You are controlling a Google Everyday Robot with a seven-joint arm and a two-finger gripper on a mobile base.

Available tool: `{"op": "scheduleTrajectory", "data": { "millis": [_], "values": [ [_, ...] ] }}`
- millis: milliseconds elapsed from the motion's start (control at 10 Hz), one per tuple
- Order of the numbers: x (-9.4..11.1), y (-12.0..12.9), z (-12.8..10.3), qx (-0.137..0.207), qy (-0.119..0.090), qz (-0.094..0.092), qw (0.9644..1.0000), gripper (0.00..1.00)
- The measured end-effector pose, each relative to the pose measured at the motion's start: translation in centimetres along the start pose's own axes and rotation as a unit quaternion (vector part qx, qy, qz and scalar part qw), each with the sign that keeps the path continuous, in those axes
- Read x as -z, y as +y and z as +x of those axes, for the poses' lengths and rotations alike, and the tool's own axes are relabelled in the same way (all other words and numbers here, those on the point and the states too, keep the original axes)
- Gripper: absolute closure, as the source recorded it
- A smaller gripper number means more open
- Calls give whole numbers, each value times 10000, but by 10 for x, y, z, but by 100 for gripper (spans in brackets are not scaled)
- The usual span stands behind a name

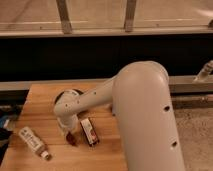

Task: Drag the pepper across the table

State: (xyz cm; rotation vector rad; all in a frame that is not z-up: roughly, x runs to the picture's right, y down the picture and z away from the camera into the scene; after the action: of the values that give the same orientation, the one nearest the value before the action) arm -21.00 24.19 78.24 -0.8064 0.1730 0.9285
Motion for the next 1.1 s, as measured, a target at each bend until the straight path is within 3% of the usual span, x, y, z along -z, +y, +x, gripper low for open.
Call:
{"op": "scheduleTrajectory", "data": {
  "millis": [600, 1100],
  "values": [
    [10, 10, -13, 199, -198, -83, 9996, 100],
    [18, 36, -53, 681, -449, -151, 9966, 100]
  ]
}}
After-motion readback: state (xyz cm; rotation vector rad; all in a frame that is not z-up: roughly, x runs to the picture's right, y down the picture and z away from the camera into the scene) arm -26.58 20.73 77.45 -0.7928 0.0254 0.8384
